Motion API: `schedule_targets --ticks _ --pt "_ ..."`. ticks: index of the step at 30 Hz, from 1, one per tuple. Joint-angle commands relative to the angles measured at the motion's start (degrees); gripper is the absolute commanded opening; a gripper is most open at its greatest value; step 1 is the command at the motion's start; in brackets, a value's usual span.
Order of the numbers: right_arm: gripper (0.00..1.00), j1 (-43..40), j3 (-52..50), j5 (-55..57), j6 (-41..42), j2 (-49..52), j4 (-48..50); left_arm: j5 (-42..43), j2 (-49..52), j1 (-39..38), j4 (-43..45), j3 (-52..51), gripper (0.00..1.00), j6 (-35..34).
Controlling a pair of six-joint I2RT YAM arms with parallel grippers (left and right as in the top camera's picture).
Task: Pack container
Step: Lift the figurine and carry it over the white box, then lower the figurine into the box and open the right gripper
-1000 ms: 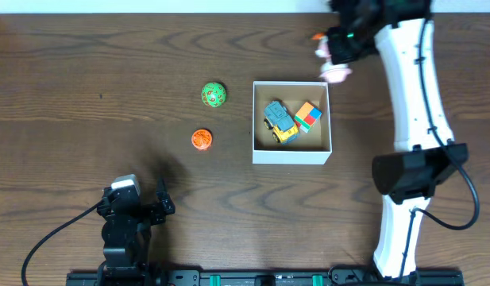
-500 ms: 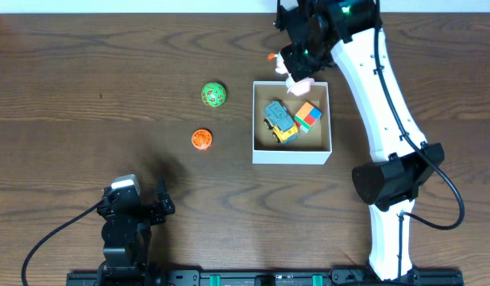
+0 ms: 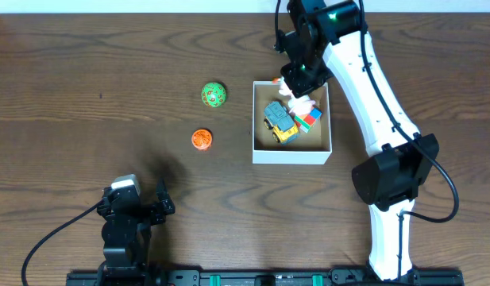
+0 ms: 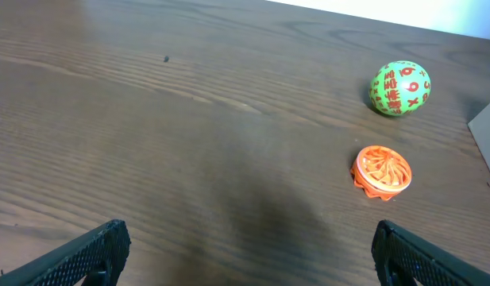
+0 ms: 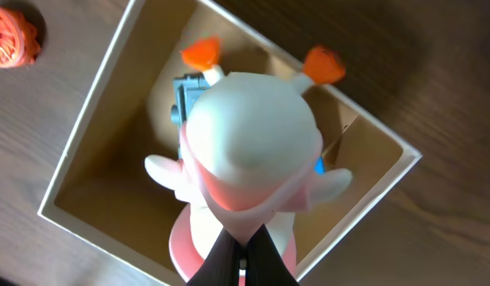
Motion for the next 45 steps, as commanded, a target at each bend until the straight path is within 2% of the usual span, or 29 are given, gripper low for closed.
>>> schedule_targets --ticks 1,8,12,19,30,41,45 --pt "0.01 0.7 -0.2 0.4 -0.8 -0.9 -1.0 -0.1 0.0 0.2 0.0 -1.1 0.98 -0.3" --pt "0.01 0.6 -0.2 0.6 -1.0 -0.9 -4.1 -0.1 0.0 0.2 0.0 -1.1 0.98 -0.3" --pt "0.01 0.6 -0.2 0.9 -4.2 -0.9 -5.2 -0.1 0.0 0.2 0.0 -1.1 0.98 -0.3" --pt "0.04 0.4 -0.2 5.9 -4.9 -0.9 -5.2 0.0 0.0 0.2 0.0 -1.1 0.98 -0.3" --pt "0.05 -0.5 -0.2 5.3 -13.3 -0.9 -4.9 -0.1 0.0 0.2 0.0 -1.1 0.98 -0.3" --pt "0.15 -0.9 -2.2 5.3 -16.0 -0.9 -4.0 -0.1 0.0 0.2 0.0 -1.1 0.98 -0.3" --pt "0.22 -0.8 -2.2 5.4 -16.0 -0.9 -2.9 0.0 0.0 0.2 0.0 -1.1 0.98 -0.3"
